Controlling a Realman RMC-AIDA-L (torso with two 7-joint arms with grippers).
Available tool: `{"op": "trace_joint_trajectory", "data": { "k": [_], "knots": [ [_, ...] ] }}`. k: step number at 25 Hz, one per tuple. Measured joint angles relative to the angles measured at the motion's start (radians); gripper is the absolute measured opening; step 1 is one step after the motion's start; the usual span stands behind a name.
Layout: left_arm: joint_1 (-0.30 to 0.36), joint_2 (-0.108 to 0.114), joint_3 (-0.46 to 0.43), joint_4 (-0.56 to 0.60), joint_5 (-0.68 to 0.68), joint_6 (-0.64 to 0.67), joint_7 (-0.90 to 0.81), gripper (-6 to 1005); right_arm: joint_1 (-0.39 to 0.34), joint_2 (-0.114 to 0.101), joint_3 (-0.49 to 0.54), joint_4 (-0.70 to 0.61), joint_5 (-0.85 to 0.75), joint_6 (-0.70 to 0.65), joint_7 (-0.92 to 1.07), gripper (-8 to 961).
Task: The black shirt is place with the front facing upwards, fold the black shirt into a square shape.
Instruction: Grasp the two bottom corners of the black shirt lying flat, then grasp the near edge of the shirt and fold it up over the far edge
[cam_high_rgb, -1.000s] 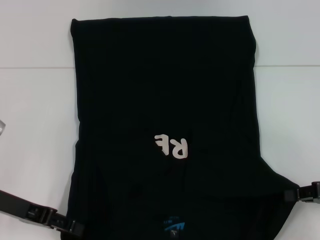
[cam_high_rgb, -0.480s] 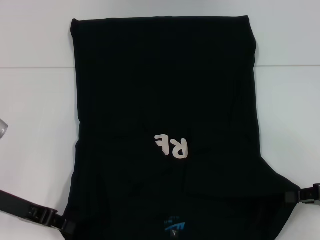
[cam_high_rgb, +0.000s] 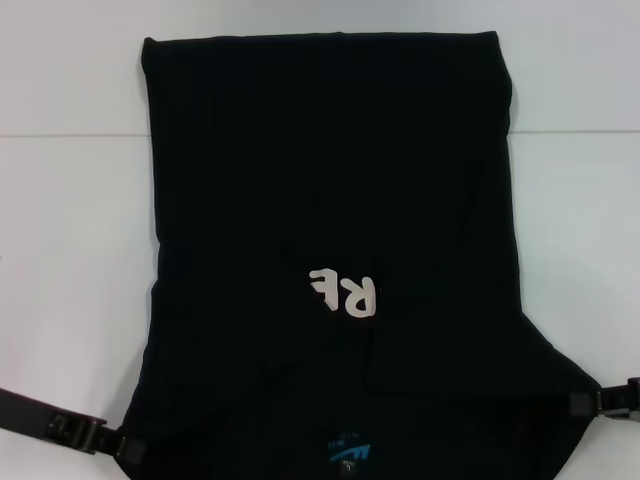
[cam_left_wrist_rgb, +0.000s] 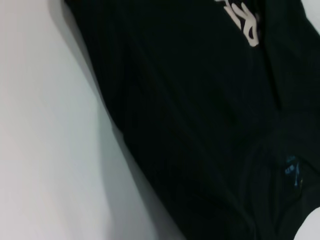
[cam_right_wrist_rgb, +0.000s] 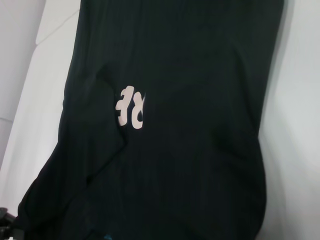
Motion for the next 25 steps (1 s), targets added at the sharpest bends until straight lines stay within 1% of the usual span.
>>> {"op": "trace_joint_trajectory", "data": {
  "k": [4, 8, 10, 13, 19, 25],
  "knots": [
    [0.020, 0.005, -0.055, -0.022, -0.001, 0.003, 0.041, 31, -0.025, -0.003, 0.042, 0.010, 0.000, 0.003, -0.013, 51],
    [0.033, 0.019, -0.122, -0.055, -0.002, 0.011, 0.094, 31, -0.052, -0.006, 0.088, 0.010, 0.000, -0.021, -0.036, 51],
    [0.038, 0.027, -0.141, -0.072, -0.002, 0.012, 0.114, 32, -0.065, -0.007, 0.099, 0.010, 0.000, -0.038, -0.046, 51],
    [0.051, 0.034, -0.161, -0.082, -0.003, 0.013, 0.141, 32, -0.081, -0.008, 0.108, 0.010, 0.000, -0.045, -0.055, 51],
    [0.075, 0.040, -0.189, -0.089, -0.005, 0.024, 0.178, 32, -0.102, -0.007, 0.118, 0.010, 0.000, -0.060, -0.069, 51],
    [0.108, 0.041, -0.232, -0.087, -0.005, 0.065, 0.219, 32, -0.121, 0.001, 0.115, 0.010, -0.004, -0.092, -0.092, 50]
  ]
}}
